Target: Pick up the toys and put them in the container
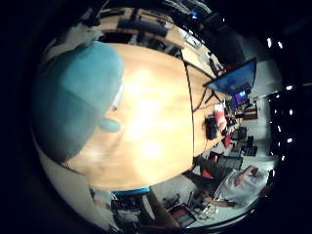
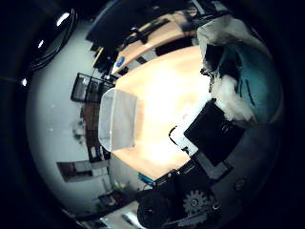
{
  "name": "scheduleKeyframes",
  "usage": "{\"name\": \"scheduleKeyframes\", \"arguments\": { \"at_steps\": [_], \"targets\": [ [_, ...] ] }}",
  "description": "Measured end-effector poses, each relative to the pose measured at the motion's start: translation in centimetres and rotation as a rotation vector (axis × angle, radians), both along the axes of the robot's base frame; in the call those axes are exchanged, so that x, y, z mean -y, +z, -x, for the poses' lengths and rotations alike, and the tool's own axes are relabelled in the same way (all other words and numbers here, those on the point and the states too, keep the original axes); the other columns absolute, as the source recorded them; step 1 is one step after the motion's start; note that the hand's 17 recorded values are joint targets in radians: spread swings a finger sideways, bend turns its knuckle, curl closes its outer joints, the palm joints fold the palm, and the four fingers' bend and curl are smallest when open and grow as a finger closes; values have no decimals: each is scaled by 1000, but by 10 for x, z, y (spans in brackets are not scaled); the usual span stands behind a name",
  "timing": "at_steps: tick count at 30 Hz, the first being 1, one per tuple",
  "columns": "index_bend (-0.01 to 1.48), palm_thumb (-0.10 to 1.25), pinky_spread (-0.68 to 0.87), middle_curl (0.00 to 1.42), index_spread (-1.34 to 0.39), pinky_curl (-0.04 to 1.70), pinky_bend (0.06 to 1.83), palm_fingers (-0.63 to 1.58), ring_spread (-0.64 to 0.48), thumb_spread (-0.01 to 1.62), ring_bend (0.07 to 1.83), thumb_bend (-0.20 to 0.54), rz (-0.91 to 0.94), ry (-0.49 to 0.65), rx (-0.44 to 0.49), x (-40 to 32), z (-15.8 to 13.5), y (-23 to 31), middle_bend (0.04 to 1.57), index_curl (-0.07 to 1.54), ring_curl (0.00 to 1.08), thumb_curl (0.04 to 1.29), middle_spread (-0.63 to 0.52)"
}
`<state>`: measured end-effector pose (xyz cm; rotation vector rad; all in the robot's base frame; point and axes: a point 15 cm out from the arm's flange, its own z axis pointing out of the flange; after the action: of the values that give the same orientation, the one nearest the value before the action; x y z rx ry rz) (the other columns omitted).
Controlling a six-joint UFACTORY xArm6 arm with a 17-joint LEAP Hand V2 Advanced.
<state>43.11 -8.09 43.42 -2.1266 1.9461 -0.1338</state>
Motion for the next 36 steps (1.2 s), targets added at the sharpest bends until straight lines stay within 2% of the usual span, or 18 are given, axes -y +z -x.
{"name": "scheduleKeyframes", "arguments": {
  "at_steps": [3,8,17,25,32,36],
  "targets": [
    [1210,1019,-176,1052,-324,663,1533,980,-294,1033,1404,59,-24,98,13,-55,-2,11,1260,1019,883,1001,-301],
    [1215,1017,-178,1065,-310,687,1522,982,-292,1033,1395,52,-58,256,49,-147,11,34,1256,1017,901,1038,-291],
    [1216,1006,-182,1079,-295,724,1497,985,-285,1034,1379,37,-124,512,-5,-284,56,33,1252,1013,925,1094,-280],
    [1215,1004,-186,1089,-286,760,1471,989,-290,1038,1363,26,-159,658,-13,-347,94,38,1244,1010,946,1142,-275],
    [1212,1004,-189,1096,-280,786,1450,996,-294,1042,1352,18,-169,723,14,-373,111,50,1236,1007,961,1174,-272],
    [1152,878,-221,1073,-285,774,1418,952,-285,1033,1326,-52,-197,731,28,-381,114,55,1184,1002,939,1125,-269]
  ]
}}
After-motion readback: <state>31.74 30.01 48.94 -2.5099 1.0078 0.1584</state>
